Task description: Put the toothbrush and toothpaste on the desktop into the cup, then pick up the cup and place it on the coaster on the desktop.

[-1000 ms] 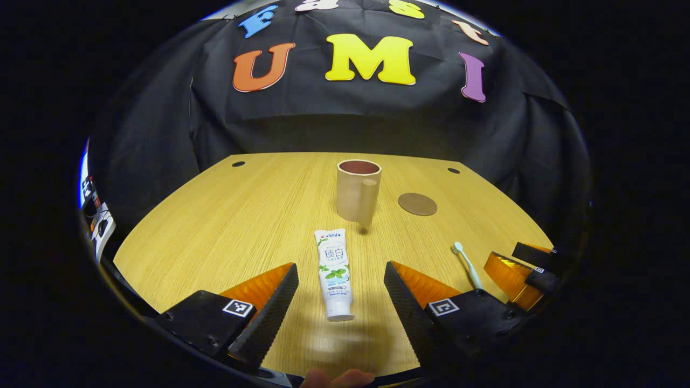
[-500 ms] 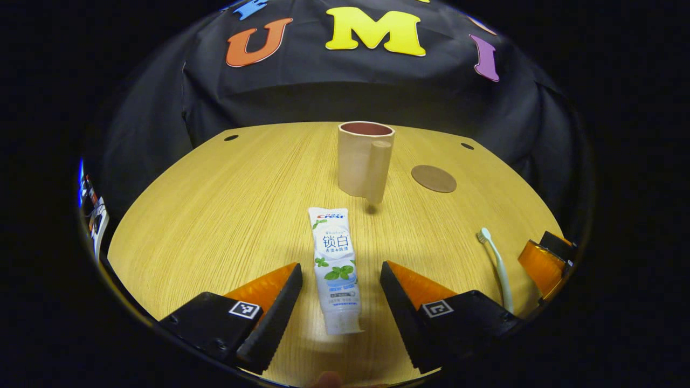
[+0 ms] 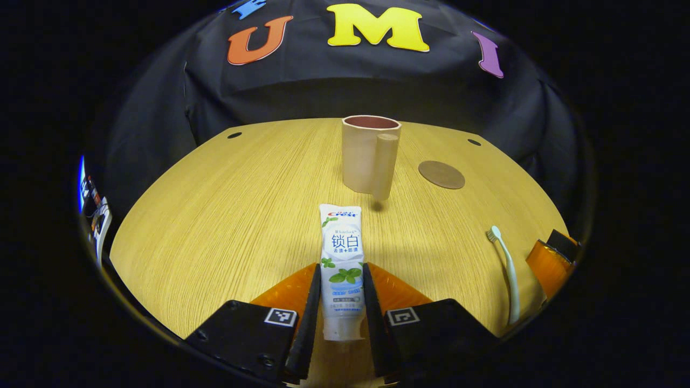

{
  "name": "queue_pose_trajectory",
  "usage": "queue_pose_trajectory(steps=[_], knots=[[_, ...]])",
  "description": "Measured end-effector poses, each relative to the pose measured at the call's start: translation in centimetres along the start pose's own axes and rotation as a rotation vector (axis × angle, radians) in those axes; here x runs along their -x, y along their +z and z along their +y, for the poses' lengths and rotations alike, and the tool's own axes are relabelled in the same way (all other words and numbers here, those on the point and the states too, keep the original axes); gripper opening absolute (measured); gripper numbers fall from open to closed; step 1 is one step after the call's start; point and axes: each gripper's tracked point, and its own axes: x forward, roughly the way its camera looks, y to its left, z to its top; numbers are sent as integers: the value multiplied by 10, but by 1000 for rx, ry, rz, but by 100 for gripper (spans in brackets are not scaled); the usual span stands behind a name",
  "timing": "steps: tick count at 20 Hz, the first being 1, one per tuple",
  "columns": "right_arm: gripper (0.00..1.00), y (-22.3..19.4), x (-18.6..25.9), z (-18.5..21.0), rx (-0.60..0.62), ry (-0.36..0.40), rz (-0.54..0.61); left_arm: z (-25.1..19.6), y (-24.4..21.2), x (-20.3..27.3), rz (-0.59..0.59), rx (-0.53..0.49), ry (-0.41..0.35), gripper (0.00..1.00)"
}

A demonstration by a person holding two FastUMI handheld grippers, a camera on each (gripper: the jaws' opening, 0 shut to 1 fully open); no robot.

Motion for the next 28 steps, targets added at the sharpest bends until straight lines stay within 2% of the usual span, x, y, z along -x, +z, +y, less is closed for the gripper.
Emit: queue_pose_trajectory(steps=[3,4,6,7,9,12,14,15,16,18,19,21,22,23,24,25,28], knots=[[96,-2,2,2,4,3,-2,1,14,17,-70,-10,-4,43],[96,-4,1,6,12,8,4,4,23,26,-107,-8,1,48],[95,-6,0,10,38,4,10,6,36,38,-161,0,3,48],[95,-5,-1,12,51,0,13,8,44,46,-188,0,6,43],[95,-3,-8,17,73,-6,21,11,59,59,-246,-1,14,43],[96,-16,-26,26,86,2,104,13,80,76,-331,14,2,43],[91,-26,-37,28,66,-10,159,19,88,82,-365,16,-2,43],[82,-32,-46,26,72,-42,188,23,90,85,-379,16,-1,43],[80,-35,-50,26,74,-55,199,24,90,85,-383,16,-1,43],[70,-34,-52,27,67,-75,196,28,92,85,-388,15,-4,43],[58,-32,-54,26,67,-94,190,31,92,85,-389,13,-6,43],[40,-32,-58,27,25,-94,197,32,94,83,-394,14,-13,43],[34,-33,-60,26,-7,-94,202,33,96,83,-398,16,-18,43],[17,-31,-61,22,-34,-92,197,34,97,83,-405,20,-21,43],[11,-32,-63,22,-57,-81,204,34,99,83,-412,25,-25,43],[1,-31,-64,22,-92,-56,208,35,101,82,-419,35,-34,43],[0,-29,-65,21,-158,-4,226,32,106,77,-424,38,-44,43]])
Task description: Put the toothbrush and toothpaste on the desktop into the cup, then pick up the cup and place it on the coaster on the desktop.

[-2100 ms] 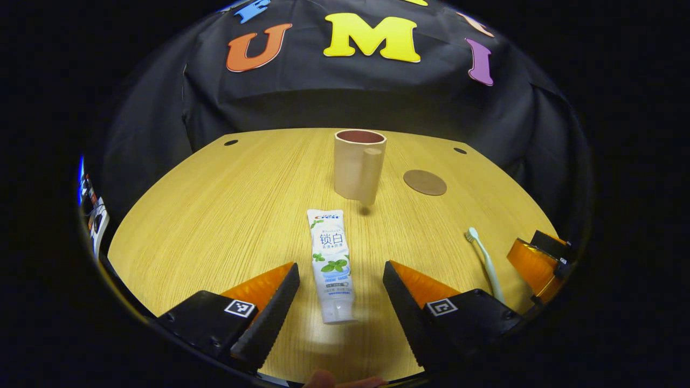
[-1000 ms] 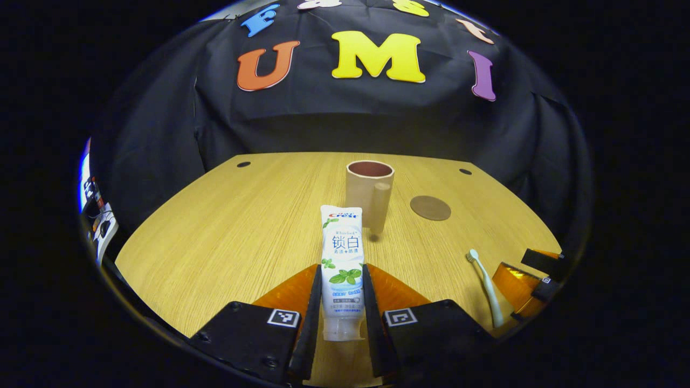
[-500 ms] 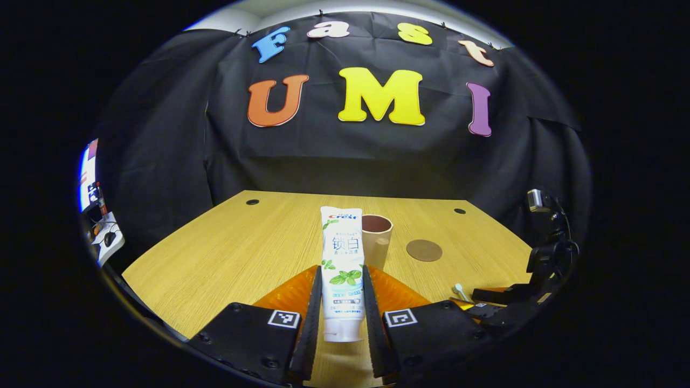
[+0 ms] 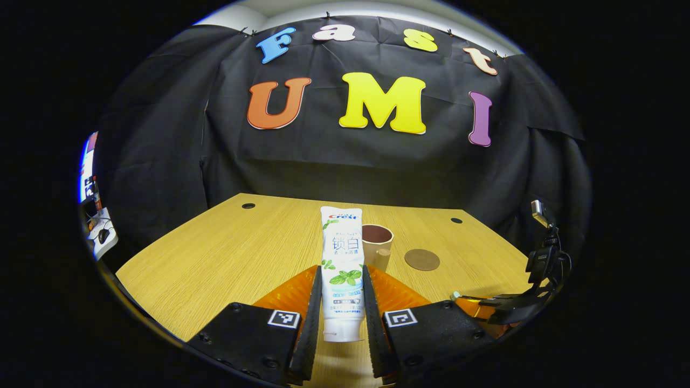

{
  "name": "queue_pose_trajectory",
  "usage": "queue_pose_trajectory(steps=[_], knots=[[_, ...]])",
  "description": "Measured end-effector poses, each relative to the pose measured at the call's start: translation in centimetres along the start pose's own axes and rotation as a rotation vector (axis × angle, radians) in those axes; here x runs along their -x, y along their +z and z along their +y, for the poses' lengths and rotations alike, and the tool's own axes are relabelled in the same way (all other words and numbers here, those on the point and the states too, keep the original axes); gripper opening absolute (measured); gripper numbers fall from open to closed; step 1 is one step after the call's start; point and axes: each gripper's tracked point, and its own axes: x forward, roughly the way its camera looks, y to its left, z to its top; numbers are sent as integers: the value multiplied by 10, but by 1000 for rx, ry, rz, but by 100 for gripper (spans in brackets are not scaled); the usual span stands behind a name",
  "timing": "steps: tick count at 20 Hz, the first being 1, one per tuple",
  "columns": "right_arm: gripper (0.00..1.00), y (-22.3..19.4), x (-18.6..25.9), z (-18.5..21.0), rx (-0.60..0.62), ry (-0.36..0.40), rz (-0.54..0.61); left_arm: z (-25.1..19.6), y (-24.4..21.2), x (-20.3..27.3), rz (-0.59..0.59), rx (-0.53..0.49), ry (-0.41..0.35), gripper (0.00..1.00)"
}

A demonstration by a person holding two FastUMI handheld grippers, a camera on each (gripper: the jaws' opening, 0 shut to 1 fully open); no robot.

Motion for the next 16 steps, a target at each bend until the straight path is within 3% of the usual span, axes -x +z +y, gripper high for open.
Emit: queue_pose_trajectory(steps=[6,12,16], knots=[[0,26,28,12,-31,109,-87,-14,23,-14,-55,-12,-10,43],[0,70,78,17,-17,219,-249,-38,64,-59,-176,7,-63,42],[0,82,87,20,-2,263,-282,-43,81,-96,-250,-5,-75,46]])
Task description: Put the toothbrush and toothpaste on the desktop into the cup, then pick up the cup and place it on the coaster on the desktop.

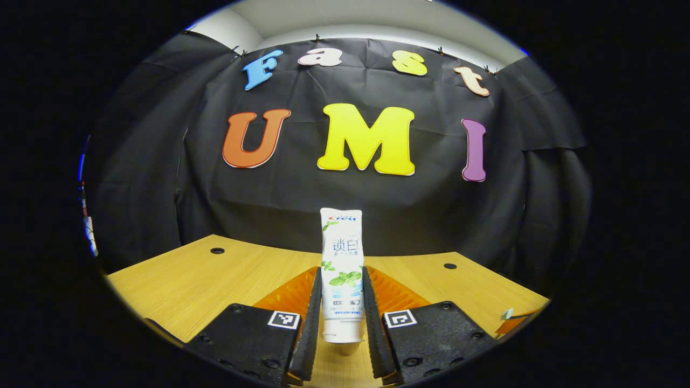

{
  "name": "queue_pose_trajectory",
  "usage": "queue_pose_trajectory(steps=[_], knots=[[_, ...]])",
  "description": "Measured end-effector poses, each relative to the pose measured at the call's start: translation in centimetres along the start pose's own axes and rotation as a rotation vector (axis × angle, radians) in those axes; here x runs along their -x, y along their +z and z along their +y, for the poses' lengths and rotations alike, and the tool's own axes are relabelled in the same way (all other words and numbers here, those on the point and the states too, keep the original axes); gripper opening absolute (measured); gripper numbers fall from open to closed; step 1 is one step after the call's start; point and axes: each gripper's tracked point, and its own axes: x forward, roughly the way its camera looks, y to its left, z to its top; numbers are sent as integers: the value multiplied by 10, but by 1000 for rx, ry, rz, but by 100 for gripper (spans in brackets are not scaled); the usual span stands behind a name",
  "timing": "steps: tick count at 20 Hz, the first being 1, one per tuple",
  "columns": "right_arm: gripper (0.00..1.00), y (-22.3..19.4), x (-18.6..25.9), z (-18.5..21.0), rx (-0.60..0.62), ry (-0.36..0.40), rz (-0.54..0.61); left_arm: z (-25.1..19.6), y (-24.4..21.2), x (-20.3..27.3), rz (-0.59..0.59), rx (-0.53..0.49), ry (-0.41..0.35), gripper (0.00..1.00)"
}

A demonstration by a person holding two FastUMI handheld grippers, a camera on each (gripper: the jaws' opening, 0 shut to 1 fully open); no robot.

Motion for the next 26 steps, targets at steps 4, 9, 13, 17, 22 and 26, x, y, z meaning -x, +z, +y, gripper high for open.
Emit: queue_pose_trajectory(steps=[4,9,13,17,22,26], knots=[[0,7,2,4,29,17,-23,-2,-4,-19,-19,18,-17,43],[0,7,-1,1,20,20,-14,-2,-16,-36,4,22,-22,44],[0,9,-10,-2,5,11,-6,-5,-11,-45,-23,-5,-34,45],[0,8,-13,1,11,11,-6,-7,-14,-48,-19,-7,-44,45],[0,4,-16,2,5,15,5,0,-17,-52,-13,-2,-36,46],[0,4,-19,3,6,14,6,0,-20,-54,-5,0,-37,47]])
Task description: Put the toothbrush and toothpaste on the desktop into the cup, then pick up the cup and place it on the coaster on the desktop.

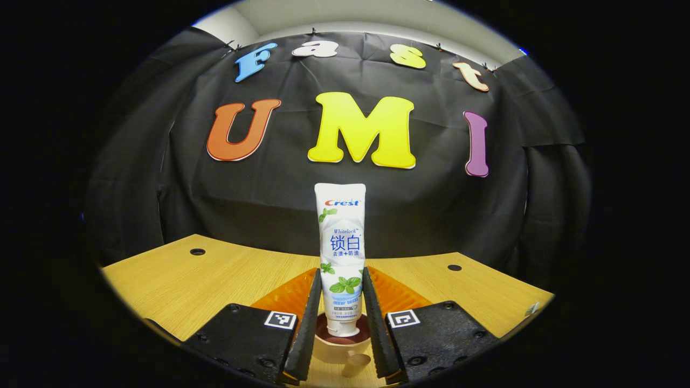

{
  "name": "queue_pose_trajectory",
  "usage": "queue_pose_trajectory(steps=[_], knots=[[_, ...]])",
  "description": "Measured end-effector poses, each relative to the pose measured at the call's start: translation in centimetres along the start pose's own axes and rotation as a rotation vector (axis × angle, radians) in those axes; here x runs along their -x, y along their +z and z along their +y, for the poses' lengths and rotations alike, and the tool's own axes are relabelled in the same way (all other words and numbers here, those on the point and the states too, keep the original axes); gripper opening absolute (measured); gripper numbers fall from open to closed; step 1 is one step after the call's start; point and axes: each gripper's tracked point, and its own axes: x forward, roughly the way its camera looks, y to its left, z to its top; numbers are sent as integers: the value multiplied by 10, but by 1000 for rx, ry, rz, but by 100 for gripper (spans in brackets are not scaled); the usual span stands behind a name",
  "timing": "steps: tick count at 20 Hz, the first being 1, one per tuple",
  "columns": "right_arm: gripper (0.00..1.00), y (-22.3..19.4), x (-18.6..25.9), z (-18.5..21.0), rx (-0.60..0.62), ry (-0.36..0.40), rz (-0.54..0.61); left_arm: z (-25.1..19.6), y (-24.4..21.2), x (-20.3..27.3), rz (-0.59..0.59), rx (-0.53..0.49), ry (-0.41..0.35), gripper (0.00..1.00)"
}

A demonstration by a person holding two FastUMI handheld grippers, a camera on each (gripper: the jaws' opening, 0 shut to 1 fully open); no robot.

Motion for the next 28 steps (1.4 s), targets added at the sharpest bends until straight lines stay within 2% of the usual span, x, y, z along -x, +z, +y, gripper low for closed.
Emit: queue_pose_trajectory(steps=[13,14,15,17,18,23,28], knots=[[0,-3,-4,6,-1,10,7,2,17,5,-41,-27,-6,49],[0,-2,-6,9,8,16,8,3,14,4,-32,-25,-6,51],[0,-1,-7,12,21,21,8,6,12,6,-22,-25,-3,75],[0,13,-10,27,56,52,-9,14,12,17,-7,-24,14,87],[0,21,-12,37,78,70,-22,20,16,24,-13,-25,29,100],[0,61,-37,98,219,163,-90,53,34,57,-50,-45,102,100],[0,91,-63,154,264,262,-123,92,41,89,-58,-47,168,100]])
